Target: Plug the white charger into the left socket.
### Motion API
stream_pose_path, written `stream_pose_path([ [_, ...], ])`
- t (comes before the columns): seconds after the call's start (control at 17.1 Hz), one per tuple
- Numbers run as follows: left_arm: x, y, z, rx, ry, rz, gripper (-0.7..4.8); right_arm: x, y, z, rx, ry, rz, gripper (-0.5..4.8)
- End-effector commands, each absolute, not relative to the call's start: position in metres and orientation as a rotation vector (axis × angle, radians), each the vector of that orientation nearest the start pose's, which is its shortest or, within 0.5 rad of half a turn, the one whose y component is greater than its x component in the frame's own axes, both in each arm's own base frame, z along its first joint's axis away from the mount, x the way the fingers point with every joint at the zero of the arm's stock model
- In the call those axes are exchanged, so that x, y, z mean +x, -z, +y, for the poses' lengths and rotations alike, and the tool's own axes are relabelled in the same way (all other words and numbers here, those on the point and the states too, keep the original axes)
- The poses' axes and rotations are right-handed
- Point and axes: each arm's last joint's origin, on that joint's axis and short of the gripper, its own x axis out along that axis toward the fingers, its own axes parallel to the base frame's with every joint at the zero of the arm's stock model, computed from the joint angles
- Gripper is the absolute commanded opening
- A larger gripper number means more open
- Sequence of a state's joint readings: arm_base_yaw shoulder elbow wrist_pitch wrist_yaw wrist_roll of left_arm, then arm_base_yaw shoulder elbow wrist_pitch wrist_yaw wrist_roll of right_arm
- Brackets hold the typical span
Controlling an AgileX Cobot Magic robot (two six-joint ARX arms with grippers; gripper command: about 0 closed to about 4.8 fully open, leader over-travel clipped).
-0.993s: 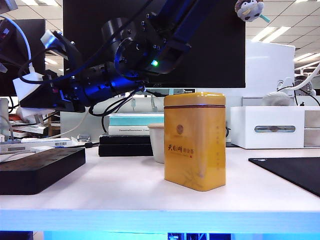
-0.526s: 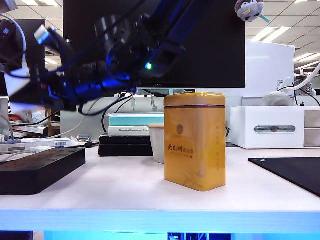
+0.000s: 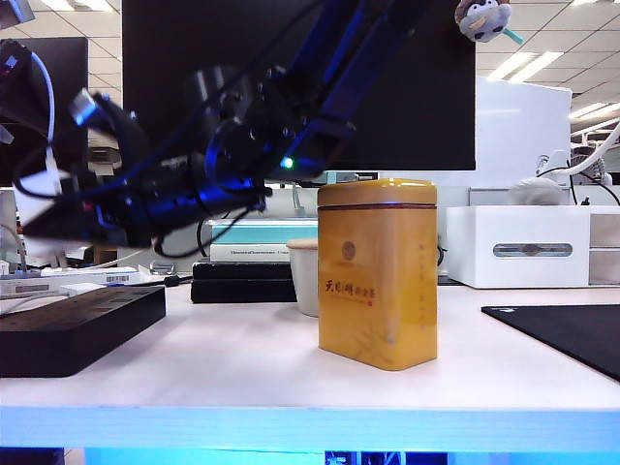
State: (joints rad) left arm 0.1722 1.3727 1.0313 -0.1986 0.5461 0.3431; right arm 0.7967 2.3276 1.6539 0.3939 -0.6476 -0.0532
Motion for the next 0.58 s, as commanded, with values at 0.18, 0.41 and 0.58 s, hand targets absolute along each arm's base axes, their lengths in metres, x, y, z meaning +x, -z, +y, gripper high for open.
stream_pose_path([
  [0.18,0.296,-0.293,0.036,0.145,0.449,0.417,4.79,0.360,-0.161,0.373,-0.064,-1.420,0.274,-0.01],
  [0.41,0.296,-0.293,0.036,0.145,0.449,0.416,4.79,0.369,-0.158,0.364,-0.060,-1.408,0.298,-0.01],
  [0.58,0.296,-0.293,0.036,0.145,0.449,0.416,4.79,0.369,-0.156,0.364,-0.060,-1.422,0.301,-0.01],
])
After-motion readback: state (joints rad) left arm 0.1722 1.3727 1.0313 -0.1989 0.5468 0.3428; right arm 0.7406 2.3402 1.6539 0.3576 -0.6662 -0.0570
